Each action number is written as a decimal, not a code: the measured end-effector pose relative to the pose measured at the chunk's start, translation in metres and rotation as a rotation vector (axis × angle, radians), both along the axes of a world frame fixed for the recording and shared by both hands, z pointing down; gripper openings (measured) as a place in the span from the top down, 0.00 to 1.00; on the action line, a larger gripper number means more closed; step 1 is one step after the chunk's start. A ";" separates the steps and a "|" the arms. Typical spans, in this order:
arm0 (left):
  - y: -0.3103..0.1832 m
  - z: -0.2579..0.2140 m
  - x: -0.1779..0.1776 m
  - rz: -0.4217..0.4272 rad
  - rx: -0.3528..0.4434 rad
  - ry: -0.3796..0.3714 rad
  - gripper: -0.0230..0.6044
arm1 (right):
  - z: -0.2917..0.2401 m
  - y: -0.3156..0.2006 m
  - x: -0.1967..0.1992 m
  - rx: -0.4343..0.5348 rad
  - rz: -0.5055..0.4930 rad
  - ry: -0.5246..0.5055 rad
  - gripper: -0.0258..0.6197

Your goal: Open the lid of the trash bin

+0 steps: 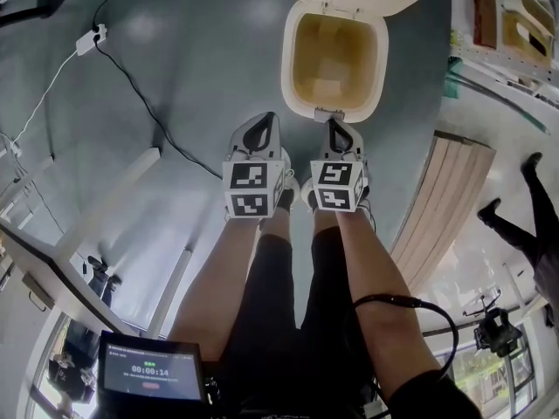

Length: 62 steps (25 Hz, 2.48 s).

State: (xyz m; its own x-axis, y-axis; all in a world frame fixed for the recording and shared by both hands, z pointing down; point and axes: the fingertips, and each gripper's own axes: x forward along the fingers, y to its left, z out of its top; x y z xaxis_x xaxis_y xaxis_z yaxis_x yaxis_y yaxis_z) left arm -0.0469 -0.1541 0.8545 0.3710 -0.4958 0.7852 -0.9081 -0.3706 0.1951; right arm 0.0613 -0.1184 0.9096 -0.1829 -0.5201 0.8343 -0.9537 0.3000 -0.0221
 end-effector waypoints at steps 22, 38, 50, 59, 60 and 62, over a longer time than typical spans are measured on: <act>-0.004 0.007 -0.001 0.043 0.011 -0.045 0.97 | 0.016 -0.001 0.000 -0.044 -0.021 -0.001 0.96; -0.005 -0.003 0.005 0.064 -0.021 -0.041 0.97 | -0.028 -0.008 -0.001 0.054 0.068 -0.123 0.96; -0.015 -0.105 0.028 0.070 0.065 0.015 0.97 | -0.147 -0.021 0.004 0.175 0.126 -0.176 0.96; 0.006 -0.193 0.036 0.101 0.149 0.051 0.97 | -0.229 -0.005 0.007 0.242 0.118 -0.166 0.96; 0.008 -0.205 0.035 0.095 0.156 0.054 0.97 | -0.241 -0.003 0.008 0.249 0.120 -0.171 0.96; 0.011 -0.228 0.037 0.097 0.176 0.064 0.97 | -0.266 0.001 0.011 0.266 0.122 -0.185 0.96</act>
